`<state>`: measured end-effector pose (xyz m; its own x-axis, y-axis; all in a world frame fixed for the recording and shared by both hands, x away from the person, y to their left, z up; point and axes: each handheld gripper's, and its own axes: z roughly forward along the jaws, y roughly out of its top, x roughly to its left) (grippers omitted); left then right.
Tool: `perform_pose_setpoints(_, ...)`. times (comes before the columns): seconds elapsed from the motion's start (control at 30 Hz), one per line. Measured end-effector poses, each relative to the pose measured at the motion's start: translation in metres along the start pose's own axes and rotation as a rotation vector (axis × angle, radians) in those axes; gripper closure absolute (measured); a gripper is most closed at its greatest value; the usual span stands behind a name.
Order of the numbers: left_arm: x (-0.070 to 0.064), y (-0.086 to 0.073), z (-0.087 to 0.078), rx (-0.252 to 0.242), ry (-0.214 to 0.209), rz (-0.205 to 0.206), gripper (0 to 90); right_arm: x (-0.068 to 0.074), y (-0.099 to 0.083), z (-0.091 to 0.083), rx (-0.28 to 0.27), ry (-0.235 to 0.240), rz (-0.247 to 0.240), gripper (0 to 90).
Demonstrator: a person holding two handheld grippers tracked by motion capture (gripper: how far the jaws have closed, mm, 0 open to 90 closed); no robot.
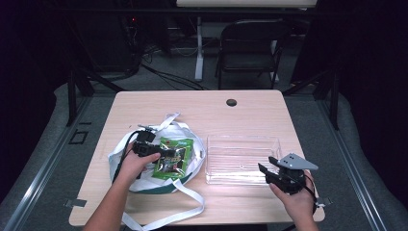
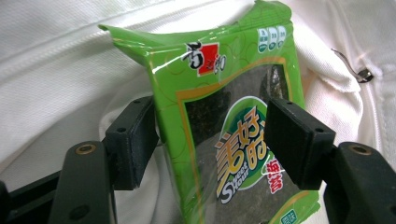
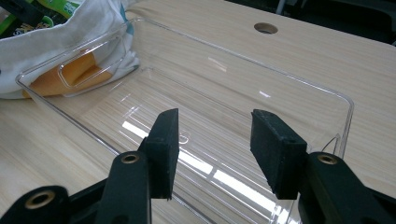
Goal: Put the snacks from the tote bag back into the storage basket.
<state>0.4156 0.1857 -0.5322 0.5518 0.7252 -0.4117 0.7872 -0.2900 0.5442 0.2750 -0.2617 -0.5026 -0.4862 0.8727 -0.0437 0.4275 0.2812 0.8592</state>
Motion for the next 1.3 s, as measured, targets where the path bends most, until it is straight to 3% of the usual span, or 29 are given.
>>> perform_pose_setpoints(0.13,0.001,0.000,0.002,0.012,0.000,0.007,34.8,0.000,-0.001,-0.001,-0.001,0.001,-0.002,52.1)
perform_pose_setpoints(0.3,0.002,0.001,0.006,0.008,-0.040,-0.001,34.7,0.001,-0.002,-0.003,-0.006,-0.002,-0.003,52.1)
perform_pose_setpoints(0.67,0.005,0.000,0.007,0.015,-0.072,-0.013,37.8,0.004,-0.001,-0.003,-0.009,0.007,-0.021,51.7)
perform_pose_setpoints(0.9,0.004,-0.001,-0.002,-0.013,-0.103,-0.010,44.1,0.005,0.001,-0.003,-0.020,0.011,-0.030,51.4)
perform_pose_setpoints(1.3,-0.002,-0.005,-0.020,-0.029,-0.119,0.044,57.1,0.004,0.004,0.002,-0.021,0.020,-0.032,51.3)
